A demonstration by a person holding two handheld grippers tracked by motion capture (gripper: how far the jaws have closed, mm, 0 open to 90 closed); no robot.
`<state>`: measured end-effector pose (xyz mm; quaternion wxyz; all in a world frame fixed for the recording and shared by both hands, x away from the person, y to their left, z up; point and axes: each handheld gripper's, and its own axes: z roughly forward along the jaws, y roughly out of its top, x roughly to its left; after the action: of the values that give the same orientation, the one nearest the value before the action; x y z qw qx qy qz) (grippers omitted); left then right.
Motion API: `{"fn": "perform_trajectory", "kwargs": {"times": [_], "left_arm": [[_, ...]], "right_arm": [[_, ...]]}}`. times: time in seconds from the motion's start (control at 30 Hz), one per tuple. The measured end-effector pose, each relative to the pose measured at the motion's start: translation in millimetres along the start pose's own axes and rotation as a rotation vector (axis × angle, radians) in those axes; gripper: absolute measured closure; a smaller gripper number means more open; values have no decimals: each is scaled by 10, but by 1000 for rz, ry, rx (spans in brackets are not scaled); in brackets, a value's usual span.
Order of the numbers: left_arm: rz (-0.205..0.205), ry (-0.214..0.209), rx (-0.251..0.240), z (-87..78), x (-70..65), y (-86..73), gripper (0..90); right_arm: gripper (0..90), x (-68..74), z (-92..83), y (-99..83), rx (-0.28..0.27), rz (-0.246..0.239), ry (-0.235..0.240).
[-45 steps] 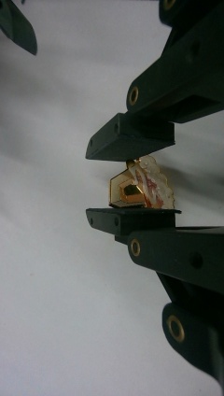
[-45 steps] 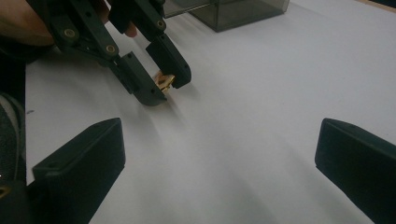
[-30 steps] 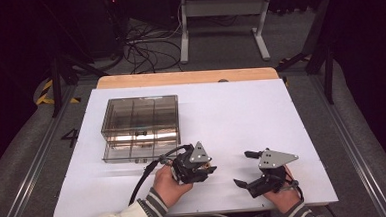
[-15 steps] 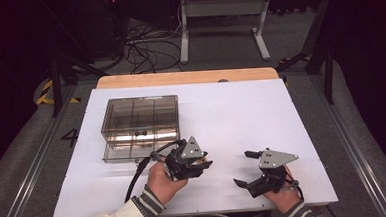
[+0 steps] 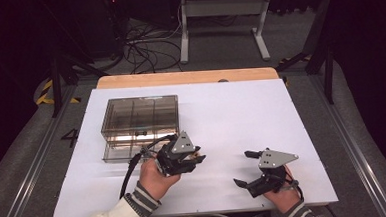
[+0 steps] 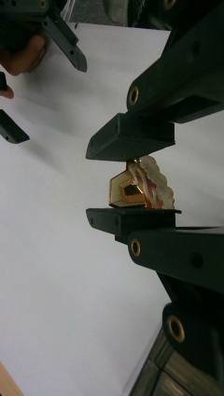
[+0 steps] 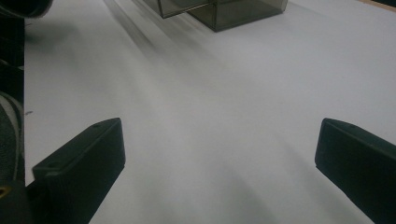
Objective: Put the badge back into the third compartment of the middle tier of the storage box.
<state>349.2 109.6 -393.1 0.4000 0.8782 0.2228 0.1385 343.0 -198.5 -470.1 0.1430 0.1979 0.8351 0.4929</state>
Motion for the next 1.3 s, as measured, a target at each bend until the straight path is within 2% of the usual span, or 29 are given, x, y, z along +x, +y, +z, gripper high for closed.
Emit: {"fn": "perform_trajectory", "kwargs": {"times": [0.63,1.3], "left_arm": [[-38,58,-16,-252,217,-37,663],[-86,116,-8,-376,421,-129,663]], "right_arm": [[21,1,3,0,0,0,0],[21,-1,2,0,0,2,-2]]}}
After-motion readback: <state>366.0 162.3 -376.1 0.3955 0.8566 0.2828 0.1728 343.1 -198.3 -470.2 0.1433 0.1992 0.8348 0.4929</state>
